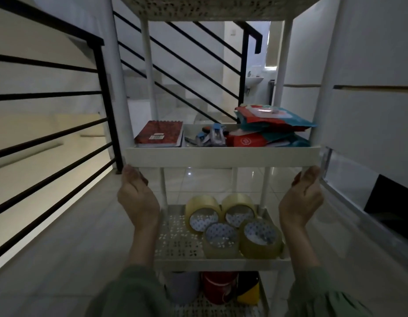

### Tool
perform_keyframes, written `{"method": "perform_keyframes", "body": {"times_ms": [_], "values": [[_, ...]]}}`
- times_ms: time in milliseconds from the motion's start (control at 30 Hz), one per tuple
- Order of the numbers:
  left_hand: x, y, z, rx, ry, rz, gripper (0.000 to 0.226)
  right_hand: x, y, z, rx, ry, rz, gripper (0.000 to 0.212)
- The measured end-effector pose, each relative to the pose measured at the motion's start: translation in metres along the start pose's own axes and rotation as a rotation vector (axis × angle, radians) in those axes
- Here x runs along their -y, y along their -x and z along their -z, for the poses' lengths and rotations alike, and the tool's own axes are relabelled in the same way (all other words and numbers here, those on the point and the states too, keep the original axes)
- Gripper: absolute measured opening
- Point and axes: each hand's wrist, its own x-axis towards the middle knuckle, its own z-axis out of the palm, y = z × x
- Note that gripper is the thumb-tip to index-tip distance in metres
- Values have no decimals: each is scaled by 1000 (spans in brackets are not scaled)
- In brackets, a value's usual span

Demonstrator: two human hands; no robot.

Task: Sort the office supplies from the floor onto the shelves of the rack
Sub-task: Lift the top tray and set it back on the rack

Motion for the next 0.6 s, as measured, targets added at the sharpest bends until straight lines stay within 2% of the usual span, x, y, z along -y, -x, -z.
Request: {"method": "perform_keyframes", "body": {"times_ms": [100, 267, 367, 467, 600], "values": [[11, 8, 10, 71, -51, -65, 40, -7, 8, 5, 56, 20, 52, 45], [36, 23, 27, 178, -61, 0, 30, -7, 15, 13, 121, 14, 25, 37], [51, 35, 36, 210, -122, 87, 35, -26, 35, 26, 215, 18, -136, 33], [71, 48, 45, 238, -145, 284, 47, -45, 51, 35, 258, 4, -336, 46], [70, 47, 44, 252, -135, 291, 48, -48, 49, 32, 265, 15, -407, 49]]}}
